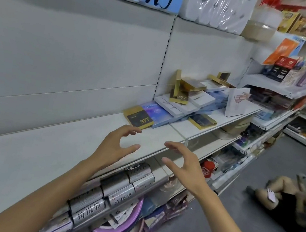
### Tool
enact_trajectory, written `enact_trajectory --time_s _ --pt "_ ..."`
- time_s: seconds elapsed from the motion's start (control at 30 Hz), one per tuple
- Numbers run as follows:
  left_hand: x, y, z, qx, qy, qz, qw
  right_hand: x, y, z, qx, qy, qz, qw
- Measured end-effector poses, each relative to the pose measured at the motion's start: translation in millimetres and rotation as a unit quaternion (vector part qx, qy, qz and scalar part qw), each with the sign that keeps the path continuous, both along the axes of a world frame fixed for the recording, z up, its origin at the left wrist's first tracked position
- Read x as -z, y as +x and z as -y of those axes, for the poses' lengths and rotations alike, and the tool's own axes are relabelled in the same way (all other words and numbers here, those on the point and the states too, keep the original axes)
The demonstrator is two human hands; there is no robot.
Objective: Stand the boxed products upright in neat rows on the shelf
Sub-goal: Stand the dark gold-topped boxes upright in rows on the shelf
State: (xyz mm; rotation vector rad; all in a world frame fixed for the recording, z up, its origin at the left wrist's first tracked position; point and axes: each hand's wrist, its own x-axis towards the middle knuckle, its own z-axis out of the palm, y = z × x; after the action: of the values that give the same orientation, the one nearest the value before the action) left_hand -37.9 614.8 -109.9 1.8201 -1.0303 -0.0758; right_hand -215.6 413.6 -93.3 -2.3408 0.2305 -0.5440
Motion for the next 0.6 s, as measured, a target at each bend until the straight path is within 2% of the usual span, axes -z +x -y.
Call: enact_trajectory --time_s 0.17,0.23,0.37,0.5,0.6 --pt "14.2 66.7 65.0 -0.085 0.012 -0.059 0.995 -8.9 34.6 58.6 0.026 -0.013 -0.015 0.999" --pt "22.7 88.9 85.8 -0.146 0.062 -0.094 0.983 -7.0 45.5 83.4 0.049 -0.008 -0.016 0.999" --pt "47.6 126.1 112.5 -0.235 0.174 -0.064 0.954 1.3 66.2 135.1 0.112 0.019 -0.015 0.993" --pt "44.1 130.8 123.3 -0.245 0.167 -0.081 0.952 10.1 87.0 191.4 0.179 0.049 -0.028 0.982" --pt "42.2 131.2 124.1 -0.251 0.115 -0.111 0.955 14.6 102.4 232.8 0.225 0.031 -0.045 0.973"
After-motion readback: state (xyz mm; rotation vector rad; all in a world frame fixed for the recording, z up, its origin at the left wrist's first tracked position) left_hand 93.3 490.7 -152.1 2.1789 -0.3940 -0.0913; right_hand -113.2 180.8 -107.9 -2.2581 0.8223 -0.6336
